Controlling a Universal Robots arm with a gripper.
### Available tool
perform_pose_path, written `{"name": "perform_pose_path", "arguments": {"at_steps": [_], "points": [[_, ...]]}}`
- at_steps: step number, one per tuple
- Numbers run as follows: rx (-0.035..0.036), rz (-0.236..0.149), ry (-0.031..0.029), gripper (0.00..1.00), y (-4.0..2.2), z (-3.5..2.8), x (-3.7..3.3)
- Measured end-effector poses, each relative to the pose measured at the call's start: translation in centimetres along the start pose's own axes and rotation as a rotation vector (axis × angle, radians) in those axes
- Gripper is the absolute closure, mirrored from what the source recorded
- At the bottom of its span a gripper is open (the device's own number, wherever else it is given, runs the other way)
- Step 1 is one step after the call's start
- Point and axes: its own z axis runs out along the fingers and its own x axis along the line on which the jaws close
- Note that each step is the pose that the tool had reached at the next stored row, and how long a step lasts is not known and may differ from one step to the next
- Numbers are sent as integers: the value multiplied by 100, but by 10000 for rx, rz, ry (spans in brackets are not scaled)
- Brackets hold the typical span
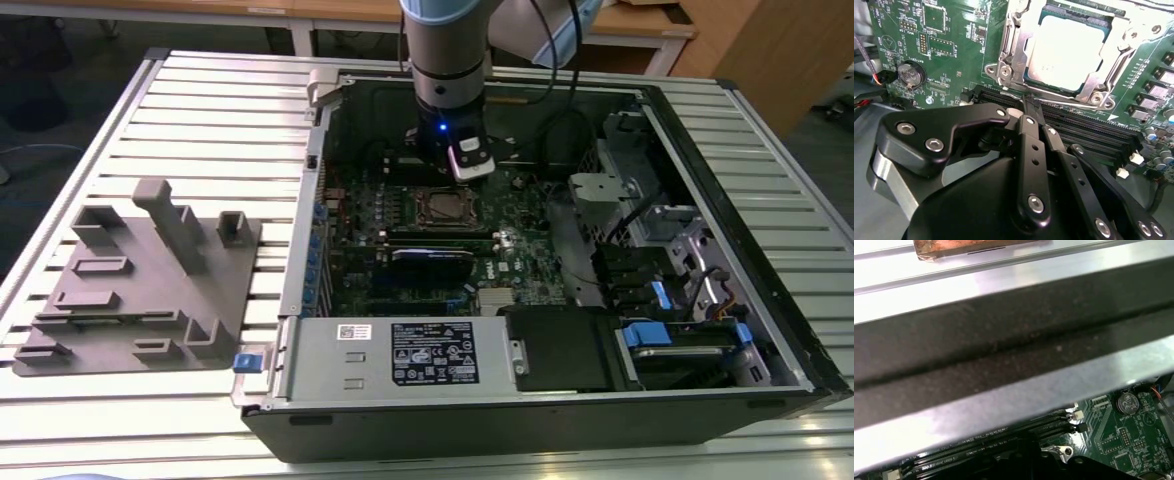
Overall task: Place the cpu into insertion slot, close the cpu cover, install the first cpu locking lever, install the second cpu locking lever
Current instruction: 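Install the first cpu locking lever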
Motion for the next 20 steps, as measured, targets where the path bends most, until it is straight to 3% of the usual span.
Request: {"name": "perform_pose_path", "arguments": {"at_steps": [7, 15, 20], "points": [[149, -27, -44, 89, -1, 1, -2], [157, -32, -44, 89, -1, 1, -4], [257, -51, -73, 89, -12, -1, -11]]}}
